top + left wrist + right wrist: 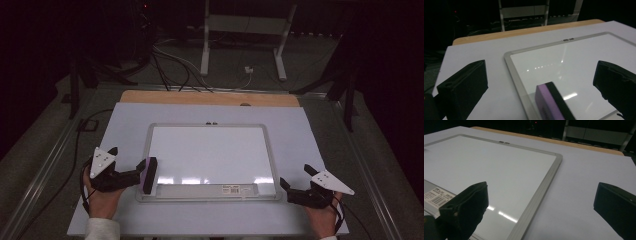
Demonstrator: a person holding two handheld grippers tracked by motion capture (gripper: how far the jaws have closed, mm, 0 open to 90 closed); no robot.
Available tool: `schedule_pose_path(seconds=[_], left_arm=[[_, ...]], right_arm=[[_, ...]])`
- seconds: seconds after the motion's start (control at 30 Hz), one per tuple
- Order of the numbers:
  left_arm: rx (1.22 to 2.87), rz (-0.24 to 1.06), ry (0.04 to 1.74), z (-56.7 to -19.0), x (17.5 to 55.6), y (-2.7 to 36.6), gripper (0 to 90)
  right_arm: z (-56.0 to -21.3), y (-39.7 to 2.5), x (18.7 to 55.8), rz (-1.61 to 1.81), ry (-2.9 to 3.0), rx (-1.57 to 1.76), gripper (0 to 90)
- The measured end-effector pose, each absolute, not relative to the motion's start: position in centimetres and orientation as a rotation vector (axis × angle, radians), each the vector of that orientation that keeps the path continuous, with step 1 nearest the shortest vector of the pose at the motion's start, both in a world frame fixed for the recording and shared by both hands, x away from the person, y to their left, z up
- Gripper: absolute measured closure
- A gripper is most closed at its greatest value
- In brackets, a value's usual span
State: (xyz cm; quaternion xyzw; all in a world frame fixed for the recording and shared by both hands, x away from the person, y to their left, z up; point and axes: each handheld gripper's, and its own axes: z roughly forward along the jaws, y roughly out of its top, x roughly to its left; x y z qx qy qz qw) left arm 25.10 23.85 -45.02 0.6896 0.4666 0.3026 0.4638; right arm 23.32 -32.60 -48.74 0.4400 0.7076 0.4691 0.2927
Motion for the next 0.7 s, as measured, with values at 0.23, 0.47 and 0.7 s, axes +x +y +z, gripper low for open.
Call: schedule_pose_path(seconds=[0.23,0.47,0.7], left_arm=[[1.711,0.754,1.129,-45.8,25.0,24.3,0.4],[1.721,0.750,1.096,-46.4,24.8,24.6,0.4],[1.718,0.763,1.105,-46.9,24.4,25.1,0.4]], right_arm=[[-48.7,-32.7,23.3,1.269,1.876,1.185,0.0],[-48.7,-32.8,23.3,1.271,1.873,1.187,0.0],[-48.5,-33.1,23.3,1.308,1.855,1.203,0.0]])
